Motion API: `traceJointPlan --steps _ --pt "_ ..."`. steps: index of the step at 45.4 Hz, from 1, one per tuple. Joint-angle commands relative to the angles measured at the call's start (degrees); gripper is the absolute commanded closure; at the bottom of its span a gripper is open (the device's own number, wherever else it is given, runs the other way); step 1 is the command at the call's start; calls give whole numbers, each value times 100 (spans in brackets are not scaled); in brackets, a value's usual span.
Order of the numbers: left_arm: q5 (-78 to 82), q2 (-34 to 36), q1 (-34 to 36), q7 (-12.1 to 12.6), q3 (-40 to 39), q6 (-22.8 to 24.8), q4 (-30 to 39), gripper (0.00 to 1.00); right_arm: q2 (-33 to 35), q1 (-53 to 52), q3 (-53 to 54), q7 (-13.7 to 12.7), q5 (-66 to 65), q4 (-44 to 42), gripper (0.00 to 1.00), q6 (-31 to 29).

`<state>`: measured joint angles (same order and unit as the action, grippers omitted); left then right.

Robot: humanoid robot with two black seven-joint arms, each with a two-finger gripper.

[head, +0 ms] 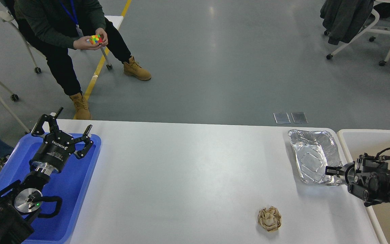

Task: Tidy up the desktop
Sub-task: 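Grasp the foil tray's edge with the right gripper and tilt it up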

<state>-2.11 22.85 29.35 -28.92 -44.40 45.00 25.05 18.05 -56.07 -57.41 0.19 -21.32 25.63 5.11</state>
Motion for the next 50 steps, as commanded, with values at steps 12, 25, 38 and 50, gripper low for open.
traceJointPlan --steps 12,25,38,50 --pt "0 0 0 0 1 0 0 1 -3 -53 -25 553 -364 214 100 -54" --pt "0 0 0 0 1 0 0 1 137 -484 -51 553 -373 618 100 -71" --pt "0 0 0 0 1 0 0 1 761 -1398 -78 561 -540 1549 100 -80" --pt "0 0 0 0 1 0 0 1 1674 -2838 -156 553 -988 3324 100 -176"
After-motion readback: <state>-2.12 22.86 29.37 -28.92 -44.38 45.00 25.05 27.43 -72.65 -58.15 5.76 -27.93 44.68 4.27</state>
